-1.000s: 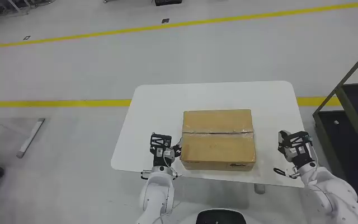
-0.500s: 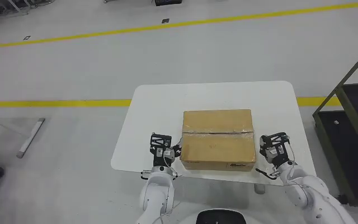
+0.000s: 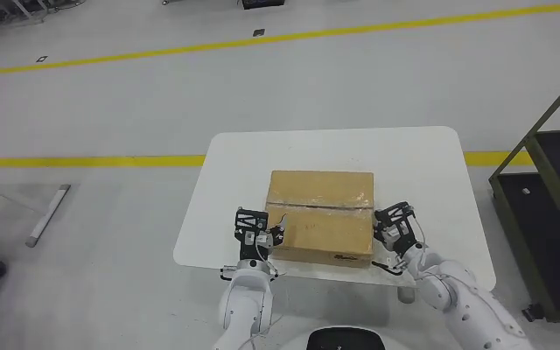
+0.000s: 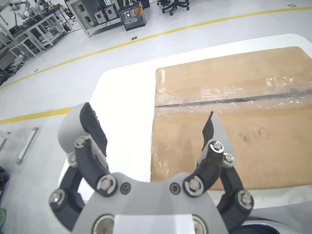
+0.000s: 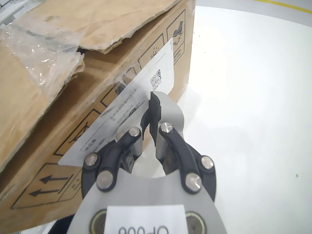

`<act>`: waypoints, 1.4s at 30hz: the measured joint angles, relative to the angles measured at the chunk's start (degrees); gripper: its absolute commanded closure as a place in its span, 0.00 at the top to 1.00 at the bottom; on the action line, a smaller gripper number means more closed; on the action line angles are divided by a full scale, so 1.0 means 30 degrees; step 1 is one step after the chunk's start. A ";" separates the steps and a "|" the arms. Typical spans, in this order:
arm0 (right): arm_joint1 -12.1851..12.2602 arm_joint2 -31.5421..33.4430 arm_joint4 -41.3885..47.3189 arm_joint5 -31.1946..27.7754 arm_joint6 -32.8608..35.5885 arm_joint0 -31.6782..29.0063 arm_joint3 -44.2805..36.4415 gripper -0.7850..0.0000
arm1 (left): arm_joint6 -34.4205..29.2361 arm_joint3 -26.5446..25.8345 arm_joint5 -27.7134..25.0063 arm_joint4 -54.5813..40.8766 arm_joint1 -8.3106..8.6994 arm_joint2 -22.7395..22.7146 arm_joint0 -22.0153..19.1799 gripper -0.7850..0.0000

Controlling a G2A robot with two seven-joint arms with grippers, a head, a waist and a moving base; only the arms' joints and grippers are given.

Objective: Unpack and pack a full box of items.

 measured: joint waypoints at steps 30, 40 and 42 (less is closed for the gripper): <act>0.0922 0.5712 0.1390 -0.1251 -0.0393 -0.4545 -0.4516 0.00 | -0.1644 0.2139 -0.6272 0.0876 -0.0302 0.4749 -0.4895 1.00; 0.0970 0.6022 0.1573 -0.1478 -0.0355 -0.5043 -0.5041 0.00 | -0.1642 0.2168 -0.6278 0.0872 -0.0302 0.4764 -0.4901 1.00; 0.0965 0.5933 0.1462 -0.1453 -0.0315 -0.5132 -0.5203 0.00 | -0.1642 0.2168 -0.6277 0.0872 -0.0302 0.4765 -0.4901 1.00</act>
